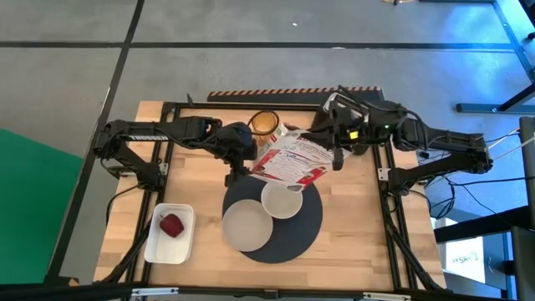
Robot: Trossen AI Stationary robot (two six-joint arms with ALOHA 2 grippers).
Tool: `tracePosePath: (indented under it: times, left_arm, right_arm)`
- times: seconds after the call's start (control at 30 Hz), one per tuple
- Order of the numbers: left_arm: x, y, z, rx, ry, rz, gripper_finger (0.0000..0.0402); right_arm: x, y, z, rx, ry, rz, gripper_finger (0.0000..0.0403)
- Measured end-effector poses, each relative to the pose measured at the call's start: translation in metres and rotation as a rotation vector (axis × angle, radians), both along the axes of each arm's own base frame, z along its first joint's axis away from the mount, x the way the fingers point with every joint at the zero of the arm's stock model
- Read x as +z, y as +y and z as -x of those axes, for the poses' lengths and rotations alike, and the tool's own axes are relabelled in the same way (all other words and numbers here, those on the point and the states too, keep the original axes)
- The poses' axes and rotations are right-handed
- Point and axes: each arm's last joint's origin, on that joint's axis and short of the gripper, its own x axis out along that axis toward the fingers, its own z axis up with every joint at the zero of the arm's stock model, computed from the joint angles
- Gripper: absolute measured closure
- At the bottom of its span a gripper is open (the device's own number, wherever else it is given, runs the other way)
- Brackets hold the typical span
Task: Arrange a breakfast setting
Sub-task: Pour the cereal from the cereal box into the white bowl
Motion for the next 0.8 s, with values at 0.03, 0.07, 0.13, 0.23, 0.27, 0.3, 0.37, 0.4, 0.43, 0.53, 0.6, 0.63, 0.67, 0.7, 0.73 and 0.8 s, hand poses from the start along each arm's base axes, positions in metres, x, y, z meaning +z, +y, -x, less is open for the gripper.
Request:
tracePosePath:
  times: [0.03, 0.07, 0.13, 0.23, 0.27, 0.3, 0.37, 0.4, 0.43, 0.53, 0.6, 0.63, 0.67, 0.7, 0.73, 0.8]
  left_arm:
    - [0.002, 0.000, -0.002, 0.000, -0.032, -0.003, 0.0183]
    - [0.003, 0.000, -0.004, -0.004, -0.054, -0.007, 0.0183]
    - [0.007, 0.001, -0.008, -0.019, -0.107, -0.024, 0.0183]
    - [0.012, 0.001, -0.013, -0.029, -0.185, -0.036, 0.0183]
    - [0.013, 0.001, -0.014, -0.029, -0.203, -0.038, 0.0183]
    - [0.014, 0.001, -0.016, -0.033, -0.221, -0.040, 0.0183]
    - [0.014, 0.001, -0.020, -0.041, -0.274, -0.034, 0.0183]
    - [0.014, 0.001, -0.022, -0.045, -0.312, -0.028, 0.0183]
    - [0.013, 0.000, -0.024, -0.052, -0.336, -0.015, 0.0183]
    - [0.003, -0.001, -0.029, -0.088, -0.390, 0.021, 0.0183]
    - [-0.005, -0.003, -0.030, -0.097, -0.396, 0.027, 0.0184]
    - [-0.009, -0.003, -0.030, -0.098, -0.389, 0.027, 0.0184]
    - [-0.012, -0.003, -0.030, -0.096, -0.379, 0.027, 0.0184]
    - [-0.015, -0.003, -0.030, -0.087, -0.367, 0.034, 0.0184]
    - [-0.017, -0.003, -0.029, -0.074, -0.356, 0.040, 0.0184]
    - [-0.020, -0.003, -0.029, -0.055, -0.341, 0.049, 0.0184]
  right_arm:
    - [0.001, 0.000, 0.001, -0.002, -0.006, 0.001, 0.0403]
    - [0.002, 0.000, 0.002, -0.002, -0.013, 0.001, 0.0403]
    - [0.004, 0.000, 0.003, -0.004, -0.030, 0.001, 0.0403]
    - [0.007, 0.000, 0.005, -0.011, -0.056, 0.000, 0.0403]
    - [0.008, 0.000, 0.005, -0.011, -0.061, 0.001, 0.0403]
    - [0.008, 0.000, 0.006, -0.011, -0.063, 0.001, 0.0403]
    - [0.008, 0.000, 0.006, -0.012, -0.062, 0.001, 0.0403]
    - [0.008, 0.000, 0.006, -0.013, -0.063, 0.001, 0.0403]
    - [0.008, 0.000, 0.006, -0.012, -0.063, 0.001, 0.0403]
    - [0.008, 0.000, 0.006, -0.012, -0.057, 0.000, 0.0403]
    - [0.008, 0.000, 0.006, -0.012, -0.057, -0.001, 0.0403]
    - [0.008, 0.000, 0.006, -0.012, -0.056, -0.001, 0.0403]
    - [0.008, 0.000, 0.007, -0.012, -0.056, -0.001, 0.0403]
    - [0.008, 0.000, 0.008, -0.012, -0.057, -0.001, 0.0403]
    - [0.009, 0.000, 0.008, -0.012, -0.063, -0.001, 0.0403]
    - [0.012, 0.000, 0.012, -0.013, -0.076, 0.000, 0.0403]
